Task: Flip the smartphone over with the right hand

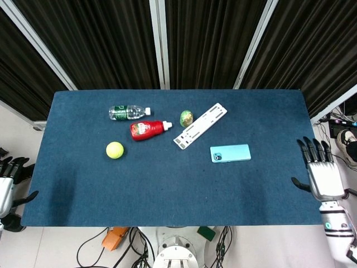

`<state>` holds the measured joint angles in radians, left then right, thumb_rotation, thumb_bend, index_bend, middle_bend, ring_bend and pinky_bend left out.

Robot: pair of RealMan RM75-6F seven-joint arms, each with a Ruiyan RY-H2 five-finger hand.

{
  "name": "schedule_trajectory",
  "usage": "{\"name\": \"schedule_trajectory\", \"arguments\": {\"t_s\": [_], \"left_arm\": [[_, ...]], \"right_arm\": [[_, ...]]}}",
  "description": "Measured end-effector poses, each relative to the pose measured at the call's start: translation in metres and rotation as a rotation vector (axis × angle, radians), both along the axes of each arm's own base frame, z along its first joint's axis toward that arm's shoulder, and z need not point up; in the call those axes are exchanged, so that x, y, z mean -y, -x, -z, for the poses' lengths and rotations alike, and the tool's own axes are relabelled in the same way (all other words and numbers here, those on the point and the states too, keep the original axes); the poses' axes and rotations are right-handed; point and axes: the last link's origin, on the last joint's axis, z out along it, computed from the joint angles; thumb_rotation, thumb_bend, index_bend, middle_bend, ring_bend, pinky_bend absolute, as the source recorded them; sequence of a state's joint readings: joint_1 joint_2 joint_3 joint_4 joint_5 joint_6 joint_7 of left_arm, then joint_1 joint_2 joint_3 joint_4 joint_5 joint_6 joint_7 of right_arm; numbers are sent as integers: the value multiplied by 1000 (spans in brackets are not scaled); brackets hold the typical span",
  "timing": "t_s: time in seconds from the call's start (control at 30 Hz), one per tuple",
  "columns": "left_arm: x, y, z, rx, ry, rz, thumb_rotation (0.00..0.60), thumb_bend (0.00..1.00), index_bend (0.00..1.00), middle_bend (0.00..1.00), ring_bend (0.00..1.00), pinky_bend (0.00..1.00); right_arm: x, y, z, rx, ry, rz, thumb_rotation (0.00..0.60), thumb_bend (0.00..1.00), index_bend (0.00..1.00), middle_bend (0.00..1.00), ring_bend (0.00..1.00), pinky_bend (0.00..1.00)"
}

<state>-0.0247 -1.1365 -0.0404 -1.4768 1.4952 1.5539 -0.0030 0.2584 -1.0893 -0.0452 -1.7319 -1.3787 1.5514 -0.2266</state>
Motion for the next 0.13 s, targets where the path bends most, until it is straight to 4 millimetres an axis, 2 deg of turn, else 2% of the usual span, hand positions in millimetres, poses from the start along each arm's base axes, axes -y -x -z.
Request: {"name": "schedule_trajectory", "arguments": {"t_s": [0.13], "left_arm": [[4, -1, -2, -2, -6, 4, 600, 32, 173, 162, 110, 0]], "right_arm": [[-19, 10, -8, 28, -3, 11, 600, 240, 23, 90, 0, 37]]}}
